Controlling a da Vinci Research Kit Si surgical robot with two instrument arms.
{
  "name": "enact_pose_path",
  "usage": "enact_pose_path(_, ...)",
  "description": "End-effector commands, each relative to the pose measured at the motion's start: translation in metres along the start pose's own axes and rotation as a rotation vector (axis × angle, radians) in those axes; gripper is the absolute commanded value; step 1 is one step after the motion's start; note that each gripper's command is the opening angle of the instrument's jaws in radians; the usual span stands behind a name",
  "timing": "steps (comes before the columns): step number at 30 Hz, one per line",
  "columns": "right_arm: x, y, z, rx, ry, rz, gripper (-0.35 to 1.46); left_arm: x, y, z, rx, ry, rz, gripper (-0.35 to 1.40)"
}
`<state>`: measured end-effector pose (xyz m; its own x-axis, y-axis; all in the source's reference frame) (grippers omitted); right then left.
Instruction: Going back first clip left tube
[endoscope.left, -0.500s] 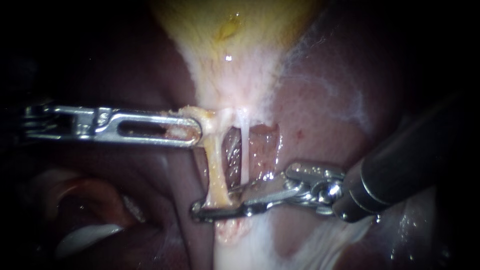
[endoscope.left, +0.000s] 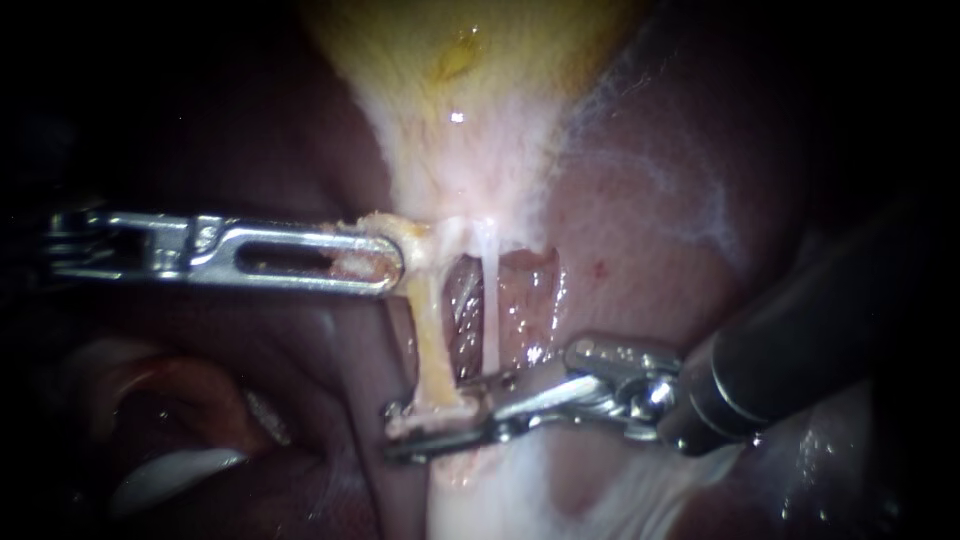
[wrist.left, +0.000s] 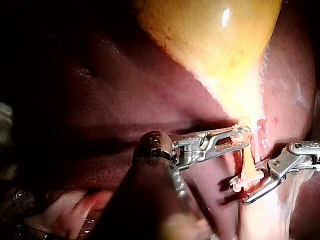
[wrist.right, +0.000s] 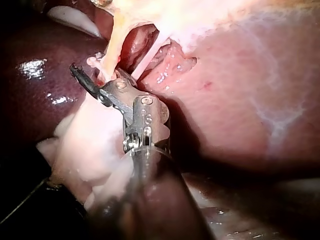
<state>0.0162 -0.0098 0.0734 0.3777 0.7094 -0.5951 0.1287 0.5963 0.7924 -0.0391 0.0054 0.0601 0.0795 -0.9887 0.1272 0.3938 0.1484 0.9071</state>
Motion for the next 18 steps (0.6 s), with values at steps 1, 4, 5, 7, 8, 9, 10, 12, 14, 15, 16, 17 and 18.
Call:
enact_pose_path(1, 0.0000, -0.0001, -0.0001, -0.023, 0.008, -0.017, 0.44, 0.0000, 0.0000, 0.0000, 0.000, 0.000, 0.000, -0.35)
enact_pose_path(4, 0.0001, -0.0001, -0.0002, -0.044, 0.013, -0.052, 0.47, 0.0000, 0.0000, 0.0000, 0.000, 0.000, 0.000, -0.35)
enact_pose_path(5, 0.0001, -0.0001, -0.0002, -0.055, 0.016, -0.064, 0.48, 0.0000, 0.0000, 0.0000, 0.000, 0.000, 0.000, -0.35)
enact_pose_path(7, 0.0001, 0.0000, -0.0003, -0.075, 0.021, -0.082, 0.50, 0.0000, 0.0000, 0.0000, 0.000, 0.000, 0.000, -0.35)
enact_pose_path(8, 0.0001, 0.0000, -0.0004, -0.084, 0.022, -0.099, 0.50, 0.0000, 0.0000, 0.0000, 0.000, 0.000, 0.000, -0.35)
enact_pose_path(9, 0.0001, 0.0000, -0.0006, -0.085, 0.022, -0.104, 0.50, 0.0000, 0.0000, 0.0000, 0.000, 0.000, 0.000, -0.35)
enact_pose_path(10, 0.0002, 0.0000, -0.0008, -0.088, 0.023, -0.109, 0.50, 0.0000, 0.0000, 0.0000, 0.000, 0.000, 0.000, -0.35)
enact_pose_path(12, 0.0003, 0.0001, -0.0013, -0.094, 0.023, -0.131, 0.50, 0.0000, 0.0000, 0.0000, 0.001, 0.000, 0.000, -0.35)
enact_pose_path(14, 0.0004, 0.0000, -0.0019, -0.101, 0.024, -0.147, 0.50, 0.0000, 0.0000, -0.0001, 0.001, 0.000, 0.000, -0.35)
enact_pose_path(15, 0.0004, 0.0000, -0.0021, -0.106, 0.025, -0.153, 0.50, 0.0000, 0.0000, -0.0001, 0.001, 0.001, 0.000, -0.35)
enact_pose_path(16, 0.0004, -0.0001, -0.0025, -0.111, 0.025, -0.164, 0.50, 0.0000, 0.0000, -0.0001, 0.001, 0.001, 0.000, -0.35)
enact_pose_path(17, 0.0004, -0.0002, -0.0029, -0.112, 0.025, -0.175, 0.50, 0.0000, 0.0000, -0.0001, 0.001, 0.001, 0.000, -0.35)
enact_pose_path(18, 0.0004, -0.0003, -0.0033, -0.111, 0.023, -0.191, 0.50, 0.0000, 0.0000, -0.0001, 0.001, 0.001, 0.000, -0.35)
